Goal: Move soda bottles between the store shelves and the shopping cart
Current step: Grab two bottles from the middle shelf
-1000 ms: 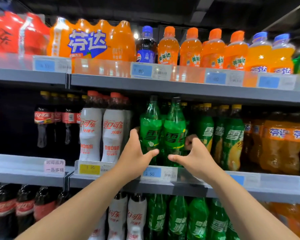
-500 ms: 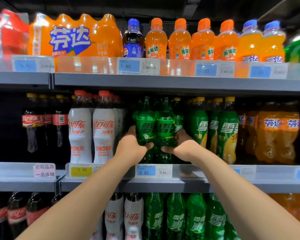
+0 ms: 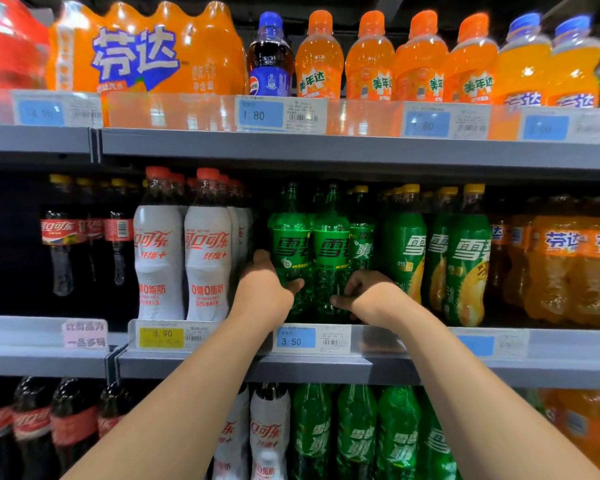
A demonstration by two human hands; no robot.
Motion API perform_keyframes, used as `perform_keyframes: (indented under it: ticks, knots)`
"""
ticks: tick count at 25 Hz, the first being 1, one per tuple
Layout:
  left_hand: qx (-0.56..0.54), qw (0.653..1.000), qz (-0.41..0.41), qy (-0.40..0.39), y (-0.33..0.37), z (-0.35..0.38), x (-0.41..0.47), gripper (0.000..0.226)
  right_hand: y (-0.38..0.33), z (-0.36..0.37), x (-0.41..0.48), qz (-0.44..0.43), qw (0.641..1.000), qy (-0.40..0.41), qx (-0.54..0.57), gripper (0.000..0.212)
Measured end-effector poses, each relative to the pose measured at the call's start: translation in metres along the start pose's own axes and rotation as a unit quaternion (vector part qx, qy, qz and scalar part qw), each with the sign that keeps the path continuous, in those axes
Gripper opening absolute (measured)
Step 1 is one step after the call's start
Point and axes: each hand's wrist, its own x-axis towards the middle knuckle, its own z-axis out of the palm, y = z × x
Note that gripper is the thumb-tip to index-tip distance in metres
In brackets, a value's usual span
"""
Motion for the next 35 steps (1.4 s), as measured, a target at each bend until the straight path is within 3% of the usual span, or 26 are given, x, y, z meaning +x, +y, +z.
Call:
perform_keyframes:
  ticks: [5, 10, 14, 20, 25, 29, 35]
  knots:
    - [-0.031, 0.999, -0.001, -0.017, -0.003, 0.002, 0.004, 0.064, -0.001, -0.004, -0.005, -0.013, 0.999, 0.016, 0.028, 0.028]
    - [-0.018, 1.0, -0.006, -0.018, -0.006, 0.003, 0.007, 0.068, 0.007, 0.0, -0.009, -0.036, 0.986, 0.061, 0.151, 0.013]
    - [-0.007, 1.0, -0.011, -0.025, -0.006, 0.0, 0.007, 0.072, 0.008, -0.001, -0.011, -0.045, 0.98, 0.076, 0.177, 0.013]
    - [-0.004, 1.0, -0.008, 0.0, -0.007, 0.003, 0.003, 0.068, 0.008, -0.002, -0.006, -0.041, 0.987, 0.065, 0.143, 0.007]
    - [-0.079, 0.995, 0.031, 0.049, -0.009, 0.003, 0.001, 0.066, 0.007, -0.005, -0.008, -0.061, 0.986, 0.129, 0.085, 0.013]
    - [-0.029, 0.995, 0.049, 0.083, -0.013, 0.005, -0.002, 0.041, 0.008, 0.002, -0.007, -0.093, 0.979, 0.151, 0.098, 0.021]
    - [-0.027, 0.997, 0.059, 0.031, -0.011, -0.001, -0.011, 0.02, 0.008, 0.005, -0.015, -0.105, 0.976, 0.169, 0.089, 0.021]
